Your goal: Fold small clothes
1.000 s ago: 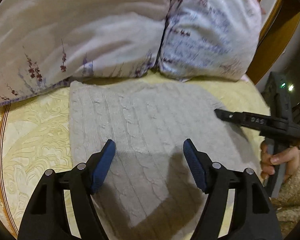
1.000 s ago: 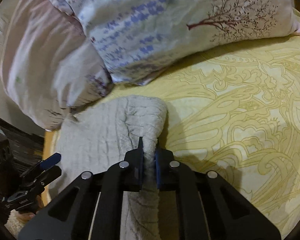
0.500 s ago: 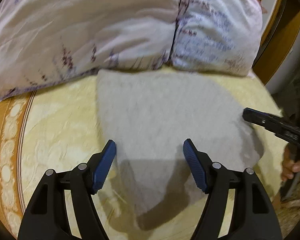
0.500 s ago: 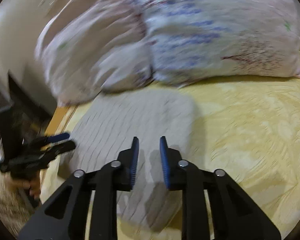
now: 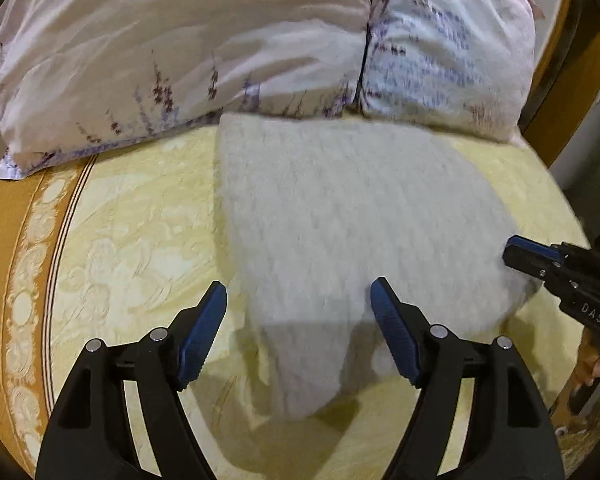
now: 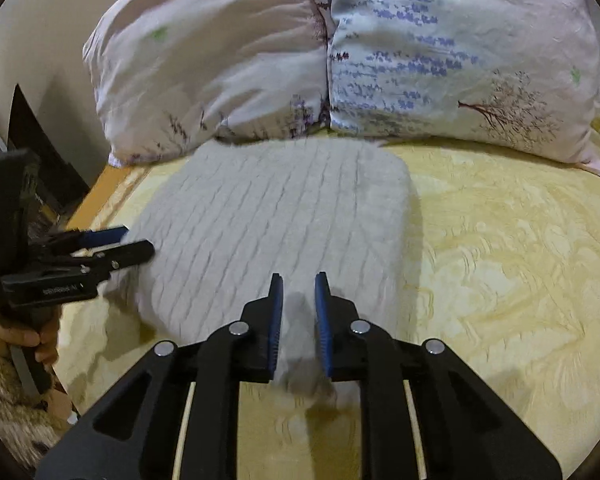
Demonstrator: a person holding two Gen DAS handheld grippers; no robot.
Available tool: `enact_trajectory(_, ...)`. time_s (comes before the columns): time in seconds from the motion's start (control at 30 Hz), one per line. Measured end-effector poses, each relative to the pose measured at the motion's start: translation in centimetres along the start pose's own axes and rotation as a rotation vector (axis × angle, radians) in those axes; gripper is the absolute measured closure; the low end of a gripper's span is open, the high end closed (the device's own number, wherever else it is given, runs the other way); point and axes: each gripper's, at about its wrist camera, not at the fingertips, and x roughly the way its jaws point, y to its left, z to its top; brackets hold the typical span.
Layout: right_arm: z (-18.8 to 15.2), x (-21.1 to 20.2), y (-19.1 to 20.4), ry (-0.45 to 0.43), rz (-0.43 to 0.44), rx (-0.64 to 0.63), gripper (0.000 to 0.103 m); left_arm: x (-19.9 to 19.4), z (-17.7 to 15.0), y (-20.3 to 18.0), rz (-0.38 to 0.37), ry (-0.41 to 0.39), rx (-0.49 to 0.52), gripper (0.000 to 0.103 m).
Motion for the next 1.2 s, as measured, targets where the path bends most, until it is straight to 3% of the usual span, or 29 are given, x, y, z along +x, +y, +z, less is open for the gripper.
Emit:
enact_trajectory(0.03, -0.9, 0.6, -0.3, 0.035, -0.021, 0.008, 0.086, 0.4, -0.2, 0.1, 0.0, 0.016, -0.002, 0.027)
enact_trajectory(0.13, -1.4, 0.5, 0.0, 0.02, -0.036, 0.024, 0.086, 1.4, -1.0, 0.1, -0.007, 0.039, -0.023, 0.026)
enact_trajectory(0.2, -1.5, -0.4, 0.3, -0.012, -0.036, 0.039, 0.076, 0.3, -1.3, 0.1, -0.039, 0.023, -0.058, 0.027)
enact_trajectory(0.27, -2.1, -2.0, 0.6, -0.069, -0.065, 0.034, 0.049, -0.7, -2.0, -0.1, -0.049, 0.001, -0.055, 0.025)
enact_trajectory(0.3, -2.5, -2.6, 0.7, -0.09, -0.088, 0.031, 0.046, -1.2, -2.5, -0.2, -0.042, -0.009, -0.05, 0.019)
enact_trajectory(0.47, -4.6, -3.2, 0.2, -0.095, -0.138, 0.075, 0.029, -2.5, -5.4, 0.6, -0.008, -0.011, -0.119, 0.009)
enact_trajectory(0.73, -6.3, -1.6, 1.1, -0.052, -0.223, 0.086, 0.005, -1.3, -7.0, 0.0, 0.103, 0.063, -0.118, 0.003)
enact_trajectory(1.0, -6.4, -0.4, 1.5, -0.015, -0.287, 0.099, 0.002, 0.0, -6.9, -1.0, 0.177, 0.12, -0.094, 0.001)
enact_trajectory(1.2, -7.0, 0.4, 1.0, 0.035, -0.302, 0.127, 0.002, 0.2, -6.9, -1.0, 0.183, 0.122, -0.105, 0.001)
